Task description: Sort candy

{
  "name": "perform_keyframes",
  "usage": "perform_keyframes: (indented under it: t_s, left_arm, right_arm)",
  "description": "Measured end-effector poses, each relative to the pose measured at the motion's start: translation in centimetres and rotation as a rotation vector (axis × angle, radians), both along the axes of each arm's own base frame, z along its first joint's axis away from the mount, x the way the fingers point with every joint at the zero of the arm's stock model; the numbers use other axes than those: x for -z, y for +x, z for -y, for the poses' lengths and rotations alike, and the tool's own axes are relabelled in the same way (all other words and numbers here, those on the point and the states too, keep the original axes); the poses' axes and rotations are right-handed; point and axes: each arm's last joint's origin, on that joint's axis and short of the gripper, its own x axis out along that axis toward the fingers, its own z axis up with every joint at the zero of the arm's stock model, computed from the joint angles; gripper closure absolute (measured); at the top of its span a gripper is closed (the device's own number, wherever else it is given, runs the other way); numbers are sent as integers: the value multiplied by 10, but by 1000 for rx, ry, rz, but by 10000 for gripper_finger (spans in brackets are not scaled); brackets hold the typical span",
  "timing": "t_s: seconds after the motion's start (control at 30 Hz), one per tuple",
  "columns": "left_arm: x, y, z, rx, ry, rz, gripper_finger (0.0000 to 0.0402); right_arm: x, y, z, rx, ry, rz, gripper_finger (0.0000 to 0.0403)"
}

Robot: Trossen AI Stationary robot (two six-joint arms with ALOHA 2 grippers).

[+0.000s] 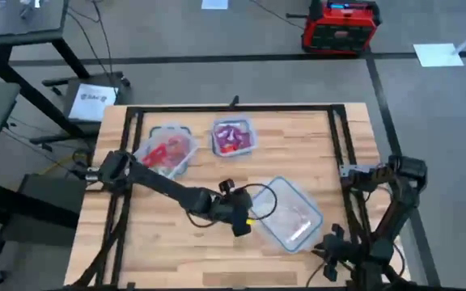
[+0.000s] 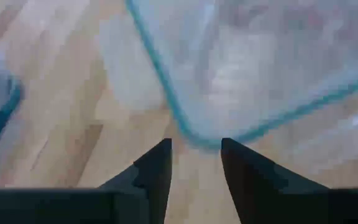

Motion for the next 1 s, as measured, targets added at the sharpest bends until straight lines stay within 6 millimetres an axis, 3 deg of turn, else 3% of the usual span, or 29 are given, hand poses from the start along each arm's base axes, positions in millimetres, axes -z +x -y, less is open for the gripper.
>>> perform_keyframes:
  t_s: [0.23, 0.4, 0.63, 1.0]
  left_arm:
    - [5, 6, -25, 20, 17, -44, 277]
    - [21, 3, -41, 5, 0, -95, 277]
    - [14, 11, -35, 114, -65, 8, 277]
    - [13, 7, -22, 172, -128, -6, 277]
  right_arm:
    - [5, 6, 4, 25, -14, -38, 339]
    - [3, 10, 4, 13, -14, -56, 339]
    - [3, 17, 8, 40, -20, -61, 339]
    - [1, 24, 13, 67, -53, -75, 339]
